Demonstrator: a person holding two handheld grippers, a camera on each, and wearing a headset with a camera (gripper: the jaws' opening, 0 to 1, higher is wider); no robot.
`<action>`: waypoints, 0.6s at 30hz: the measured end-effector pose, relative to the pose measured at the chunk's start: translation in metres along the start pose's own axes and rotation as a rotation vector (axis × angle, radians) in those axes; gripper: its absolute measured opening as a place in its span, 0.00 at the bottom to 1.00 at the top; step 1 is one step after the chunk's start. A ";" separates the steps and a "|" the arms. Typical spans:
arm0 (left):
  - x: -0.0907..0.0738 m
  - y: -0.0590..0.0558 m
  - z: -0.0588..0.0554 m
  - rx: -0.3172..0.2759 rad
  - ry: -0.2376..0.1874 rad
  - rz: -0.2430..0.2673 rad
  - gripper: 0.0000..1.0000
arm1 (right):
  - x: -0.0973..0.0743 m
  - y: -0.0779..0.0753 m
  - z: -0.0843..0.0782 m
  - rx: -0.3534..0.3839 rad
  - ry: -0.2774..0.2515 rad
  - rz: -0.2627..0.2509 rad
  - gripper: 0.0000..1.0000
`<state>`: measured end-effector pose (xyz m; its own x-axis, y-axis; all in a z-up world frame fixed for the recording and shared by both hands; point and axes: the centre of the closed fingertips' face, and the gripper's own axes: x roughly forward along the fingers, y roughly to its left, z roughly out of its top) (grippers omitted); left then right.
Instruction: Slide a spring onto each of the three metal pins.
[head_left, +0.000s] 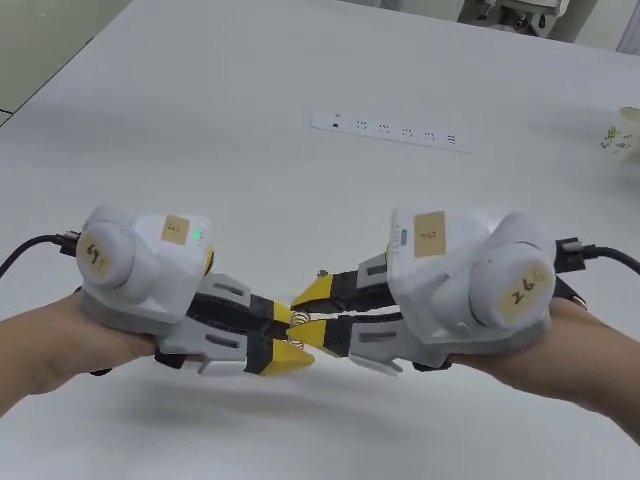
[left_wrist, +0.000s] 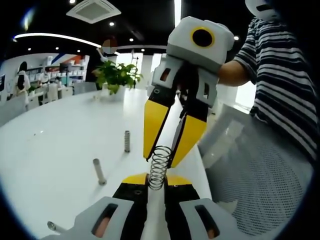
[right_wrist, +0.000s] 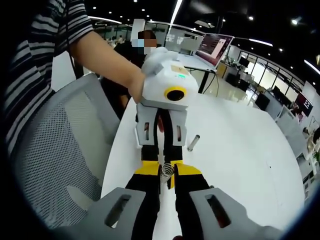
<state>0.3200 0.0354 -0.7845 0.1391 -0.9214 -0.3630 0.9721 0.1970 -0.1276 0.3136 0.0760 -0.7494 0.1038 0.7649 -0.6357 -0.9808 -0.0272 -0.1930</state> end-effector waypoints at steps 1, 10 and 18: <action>0.000 0.000 0.000 -0.005 -0.002 0.002 0.04 | 0.000 0.000 0.000 -0.002 0.001 0.000 0.07; -0.006 0.003 -0.003 -0.033 -0.010 0.021 0.06 | 0.001 -0.001 -0.001 -0.015 0.008 -0.006 0.07; -0.017 0.006 -0.011 -0.060 -0.010 0.062 0.12 | 0.001 -0.005 -0.003 -0.020 0.016 -0.021 0.07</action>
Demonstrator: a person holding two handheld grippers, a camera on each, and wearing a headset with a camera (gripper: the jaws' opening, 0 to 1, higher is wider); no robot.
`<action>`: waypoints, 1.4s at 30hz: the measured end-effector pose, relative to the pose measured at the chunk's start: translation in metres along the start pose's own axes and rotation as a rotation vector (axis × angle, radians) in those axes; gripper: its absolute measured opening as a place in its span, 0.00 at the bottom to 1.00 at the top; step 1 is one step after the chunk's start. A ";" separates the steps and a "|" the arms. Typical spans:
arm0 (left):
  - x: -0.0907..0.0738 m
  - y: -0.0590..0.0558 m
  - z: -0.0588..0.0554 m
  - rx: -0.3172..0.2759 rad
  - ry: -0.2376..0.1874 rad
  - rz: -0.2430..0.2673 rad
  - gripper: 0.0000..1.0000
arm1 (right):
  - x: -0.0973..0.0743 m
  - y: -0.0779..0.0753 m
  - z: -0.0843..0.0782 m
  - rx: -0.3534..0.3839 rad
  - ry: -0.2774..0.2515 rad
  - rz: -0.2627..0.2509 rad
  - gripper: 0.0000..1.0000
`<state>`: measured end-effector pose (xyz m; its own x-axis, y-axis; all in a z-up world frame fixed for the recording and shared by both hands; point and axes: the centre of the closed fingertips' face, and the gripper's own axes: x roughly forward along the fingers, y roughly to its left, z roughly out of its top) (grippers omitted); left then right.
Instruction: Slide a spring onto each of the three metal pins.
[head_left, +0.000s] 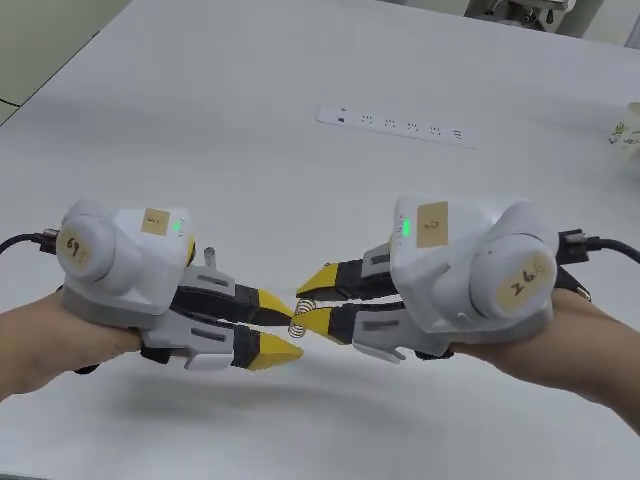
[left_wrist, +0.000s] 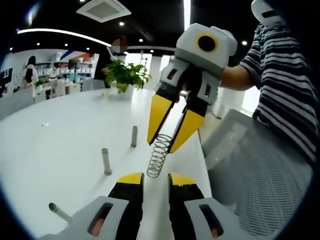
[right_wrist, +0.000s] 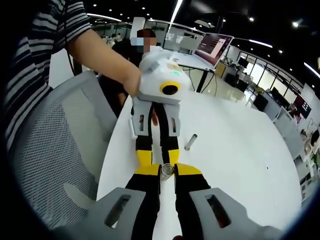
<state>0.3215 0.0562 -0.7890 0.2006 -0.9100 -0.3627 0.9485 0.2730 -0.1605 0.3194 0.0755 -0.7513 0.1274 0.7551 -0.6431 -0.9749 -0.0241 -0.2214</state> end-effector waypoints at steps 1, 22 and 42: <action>-0.001 0.001 -0.001 -0.004 0.000 0.005 0.13 | 0.000 0.000 0.000 -0.004 0.003 0.000 0.07; -0.042 0.018 -0.018 -0.085 -0.032 0.140 0.31 | -0.003 -0.008 -0.010 -0.019 0.040 -0.025 0.07; -0.083 0.043 -0.031 -0.145 -0.064 0.308 0.64 | -0.006 -0.014 -0.018 -0.016 0.059 -0.046 0.07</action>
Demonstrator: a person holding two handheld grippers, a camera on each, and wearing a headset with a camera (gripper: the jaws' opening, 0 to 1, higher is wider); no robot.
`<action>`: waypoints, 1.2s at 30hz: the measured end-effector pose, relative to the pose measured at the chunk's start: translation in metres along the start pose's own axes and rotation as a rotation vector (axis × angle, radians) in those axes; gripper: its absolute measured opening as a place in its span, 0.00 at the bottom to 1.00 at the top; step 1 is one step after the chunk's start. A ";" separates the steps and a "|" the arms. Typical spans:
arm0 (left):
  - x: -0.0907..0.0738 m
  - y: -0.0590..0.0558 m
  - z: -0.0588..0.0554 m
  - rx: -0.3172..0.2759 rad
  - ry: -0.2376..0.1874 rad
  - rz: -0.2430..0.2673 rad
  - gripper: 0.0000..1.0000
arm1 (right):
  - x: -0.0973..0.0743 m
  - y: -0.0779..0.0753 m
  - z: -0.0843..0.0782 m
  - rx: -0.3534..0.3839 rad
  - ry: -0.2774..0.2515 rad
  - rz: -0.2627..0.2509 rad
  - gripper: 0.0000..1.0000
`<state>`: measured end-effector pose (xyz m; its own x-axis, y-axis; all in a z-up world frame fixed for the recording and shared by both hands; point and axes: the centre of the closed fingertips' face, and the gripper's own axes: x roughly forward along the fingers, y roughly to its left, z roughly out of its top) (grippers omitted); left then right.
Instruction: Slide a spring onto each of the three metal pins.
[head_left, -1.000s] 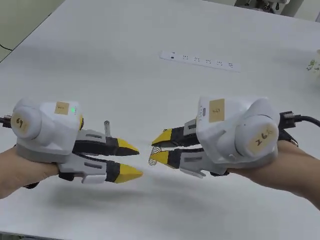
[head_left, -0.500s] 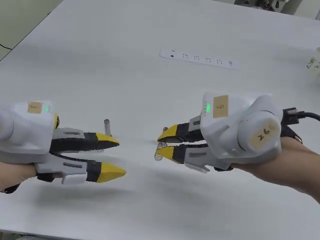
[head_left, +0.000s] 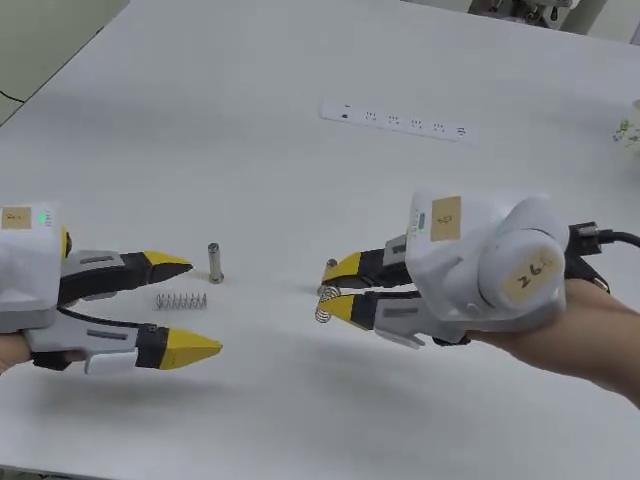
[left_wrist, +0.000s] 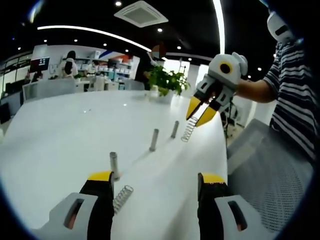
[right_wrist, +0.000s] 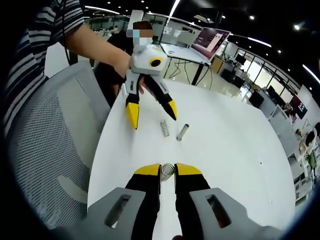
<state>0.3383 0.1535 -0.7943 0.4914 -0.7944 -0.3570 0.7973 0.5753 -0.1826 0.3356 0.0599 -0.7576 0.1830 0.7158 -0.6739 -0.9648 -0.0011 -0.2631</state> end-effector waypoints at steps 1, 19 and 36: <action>-0.001 0.001 0.000 -0.003 -0.002 0.006 0.66 | 0.000 0.000 0.000 0.000 0.001 0.000 0.07; -0.012 0.021 0.000 -0.043 -0.044 0.094 0.95 | 0.003 -0.010 -0.010 0.002 0.045 0.012 0.07; -0.022 0.029 0.000 -0.052 -0.056 0.123 0.98 | 0.001 -0.052 -0.015 0.034 0.058 -0.070 0.07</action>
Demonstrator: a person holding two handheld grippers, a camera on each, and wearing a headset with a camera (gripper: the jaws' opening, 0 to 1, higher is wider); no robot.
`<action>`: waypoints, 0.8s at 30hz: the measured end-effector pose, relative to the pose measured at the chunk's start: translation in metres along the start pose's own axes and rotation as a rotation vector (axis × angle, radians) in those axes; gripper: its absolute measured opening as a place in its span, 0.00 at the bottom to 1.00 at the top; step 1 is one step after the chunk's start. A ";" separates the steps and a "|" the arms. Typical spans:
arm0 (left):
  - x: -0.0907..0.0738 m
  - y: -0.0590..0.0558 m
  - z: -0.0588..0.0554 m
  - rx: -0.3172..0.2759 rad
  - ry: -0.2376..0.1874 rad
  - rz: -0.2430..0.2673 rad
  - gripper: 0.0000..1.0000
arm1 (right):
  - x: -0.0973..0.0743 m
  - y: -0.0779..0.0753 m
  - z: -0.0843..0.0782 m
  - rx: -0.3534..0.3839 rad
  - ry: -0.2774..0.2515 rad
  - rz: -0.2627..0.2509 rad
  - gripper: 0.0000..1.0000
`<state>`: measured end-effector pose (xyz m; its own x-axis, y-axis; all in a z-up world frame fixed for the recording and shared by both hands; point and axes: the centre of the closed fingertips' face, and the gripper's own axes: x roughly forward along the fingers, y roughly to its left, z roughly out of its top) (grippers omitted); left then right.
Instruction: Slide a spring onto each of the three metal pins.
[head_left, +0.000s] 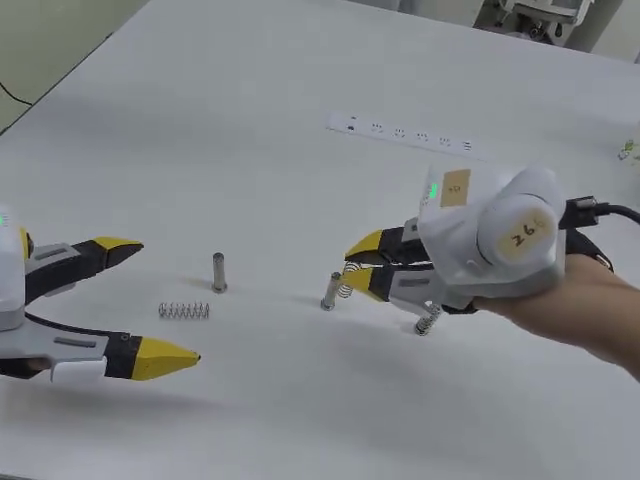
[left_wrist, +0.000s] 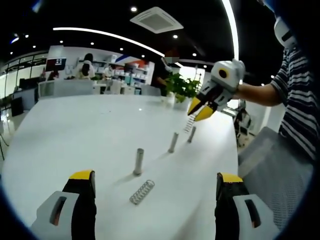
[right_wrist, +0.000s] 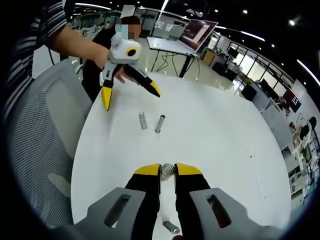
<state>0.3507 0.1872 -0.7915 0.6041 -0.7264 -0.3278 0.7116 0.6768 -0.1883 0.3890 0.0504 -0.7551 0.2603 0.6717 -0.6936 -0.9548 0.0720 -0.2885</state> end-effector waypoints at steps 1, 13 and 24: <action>-0.001 0.000 0.000 0.000 0.000 0.001 0.98 | 0.000 -0.002 0.000 0.003 -0.001 -0.004 0.07; -0.005 0.003 -0.002 -0.004 -0.003 0.013 0.98 | 0.007 -0.017 -0.002 0.057 -0.011 -0.023 0.07; -0.008 0.003 -0.002 -0.005 0.001 0.019 0.98 | 0.012 -0.017 -0.004 0.090 -0.015 -0.014 0.07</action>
<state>0.3474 0.1956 -0.7914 0.6173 -0.7132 -0.3322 0.6981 0.6912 -0.1867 0.4092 0.0548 -0.7609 0.2725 0.6811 -0.6796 -0.9602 0.1474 -0.2372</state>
